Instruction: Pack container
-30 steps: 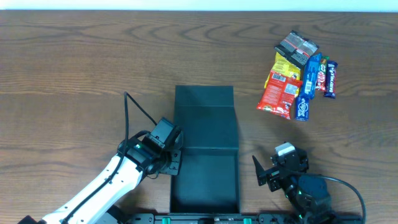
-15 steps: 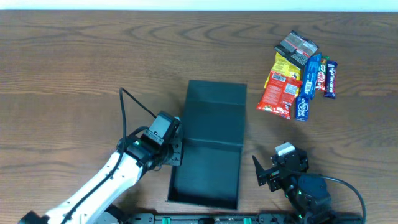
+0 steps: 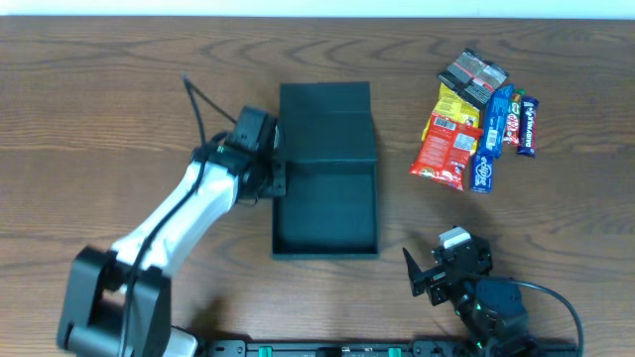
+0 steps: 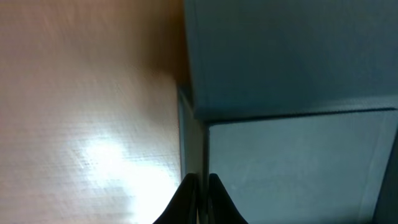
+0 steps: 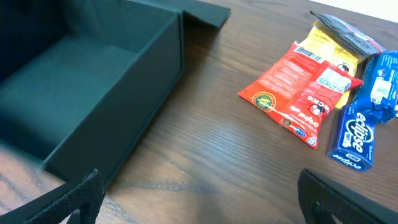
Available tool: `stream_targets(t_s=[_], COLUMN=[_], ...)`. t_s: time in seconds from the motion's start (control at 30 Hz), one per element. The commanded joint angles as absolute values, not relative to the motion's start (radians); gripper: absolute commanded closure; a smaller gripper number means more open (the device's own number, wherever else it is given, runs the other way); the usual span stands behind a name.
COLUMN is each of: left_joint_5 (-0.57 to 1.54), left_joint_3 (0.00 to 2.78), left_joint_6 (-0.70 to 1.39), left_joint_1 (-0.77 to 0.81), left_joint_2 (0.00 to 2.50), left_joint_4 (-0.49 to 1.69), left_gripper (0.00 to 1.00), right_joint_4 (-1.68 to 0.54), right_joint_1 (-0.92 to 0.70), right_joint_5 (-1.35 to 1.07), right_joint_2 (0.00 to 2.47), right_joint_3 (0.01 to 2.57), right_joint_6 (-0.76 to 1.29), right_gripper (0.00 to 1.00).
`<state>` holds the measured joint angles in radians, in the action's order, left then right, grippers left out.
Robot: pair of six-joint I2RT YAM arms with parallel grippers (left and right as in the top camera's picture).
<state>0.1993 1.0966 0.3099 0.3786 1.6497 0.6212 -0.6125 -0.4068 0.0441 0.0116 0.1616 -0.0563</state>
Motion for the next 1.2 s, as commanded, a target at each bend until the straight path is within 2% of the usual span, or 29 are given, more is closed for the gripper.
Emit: stream_targets(t_s=[0.0,0.13,0.4,0.67,1.17], left_joint_5=[0.149,0.146,0.182,0.238,0.304], left_joint_3=[1.231,1.403,1.64,1.677,1.692], left_joint_6=[0.228,0.148,0.16,0.199,0.294], left_joint_1=[0.357,0.326,0.284,0.284,0.284], left_joint_2=[1.734,1.845,2.023,2.106,2.105], left_joint_4=[0.65,0.705,0.789,0.793,0.815], left_gripper=[0.95,0.94,0.94,0.94,0.94], right_joint_4=[-0.613,-0.613,-0.613,-0.613,-0.613], right_joint_1=[-0.4,-0.4,-0.4,-0.4,-0.4], right_joint_5=[0.048,0.048,0.048,0.048,0.048], right_joint_2=[0.005,0.005,0.005,0.005,0.005], right_joint_3=[0.154,0.154,0.154,0.154,0.154], right_joint_6=[-0.057,-0.057,-0.057,-0.057,-0.057], right_gripper=[0.01,0.01,0.01,0.01,0.01])
